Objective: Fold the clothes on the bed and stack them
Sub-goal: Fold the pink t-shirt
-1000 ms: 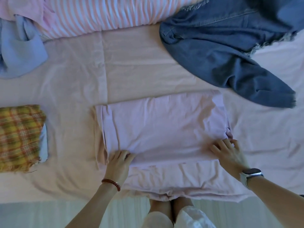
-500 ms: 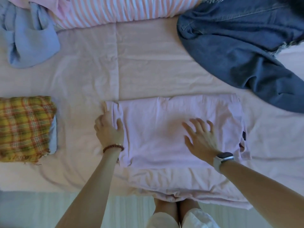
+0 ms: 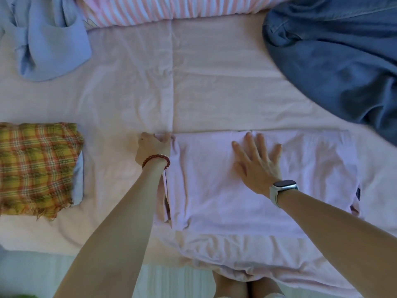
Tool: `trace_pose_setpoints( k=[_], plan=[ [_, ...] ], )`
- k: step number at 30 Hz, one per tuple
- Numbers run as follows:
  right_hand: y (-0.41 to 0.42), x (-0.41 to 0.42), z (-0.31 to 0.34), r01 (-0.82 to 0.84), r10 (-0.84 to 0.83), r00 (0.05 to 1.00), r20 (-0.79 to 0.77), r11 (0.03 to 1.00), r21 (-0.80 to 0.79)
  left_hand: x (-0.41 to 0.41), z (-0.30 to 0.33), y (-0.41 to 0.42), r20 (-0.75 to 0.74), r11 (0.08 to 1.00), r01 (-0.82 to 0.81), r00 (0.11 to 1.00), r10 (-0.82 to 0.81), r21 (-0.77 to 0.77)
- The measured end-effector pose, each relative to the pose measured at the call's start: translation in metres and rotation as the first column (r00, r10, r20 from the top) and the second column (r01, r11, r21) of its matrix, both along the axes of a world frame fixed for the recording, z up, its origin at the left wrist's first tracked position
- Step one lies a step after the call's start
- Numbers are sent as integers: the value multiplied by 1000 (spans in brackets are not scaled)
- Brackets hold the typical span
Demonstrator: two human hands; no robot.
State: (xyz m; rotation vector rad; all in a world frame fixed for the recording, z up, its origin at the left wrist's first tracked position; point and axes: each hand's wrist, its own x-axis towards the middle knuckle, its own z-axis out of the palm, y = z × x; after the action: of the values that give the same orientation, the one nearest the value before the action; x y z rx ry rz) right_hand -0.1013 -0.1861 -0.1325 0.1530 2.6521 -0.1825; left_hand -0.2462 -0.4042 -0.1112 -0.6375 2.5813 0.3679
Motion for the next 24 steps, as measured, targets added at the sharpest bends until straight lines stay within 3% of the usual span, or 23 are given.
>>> trace_pose_setpoints(
  k=[3, 7, 12, 16, 19, 22, 24],
  plan=[
    [1, -3, -2, -10, 9, 999, 53, 1000, 17, -8, 5, 0, 5, 992, 120, 993, -120, -37],
    [0, -4, 0, -16, 13, 993, 114, 999, 33, -22, 16, -11, -69, 989, 145, 987, -145, -6],
    [-2, -5, 2, -4, 0, 989, 145, 999, 33, -24, 11, -18, 71, 990, 91, 993, -99, 112],
    [-2, -6, 3, 9, -14, 988, 151, 999, 34, -17, 6, -5, 9, 984, 168, 986, -169, 56],
    [-2, -6, -1, 8, -13, 988, 155, 1000, 30, -23, 3, -19, -38, 974, -99, 993, 109, 202],
    [-1, -6, -5, 13, -18, 980, 200, 1000, 26, -34, -7, -49, 138, 863, -363, 932, 336, 352],
    [-1, -7, -6, 2, -10, 981, 196, 999, 41, -31, -6, -57, 159, 746, -486, 869, 469, 454]
  ],
)
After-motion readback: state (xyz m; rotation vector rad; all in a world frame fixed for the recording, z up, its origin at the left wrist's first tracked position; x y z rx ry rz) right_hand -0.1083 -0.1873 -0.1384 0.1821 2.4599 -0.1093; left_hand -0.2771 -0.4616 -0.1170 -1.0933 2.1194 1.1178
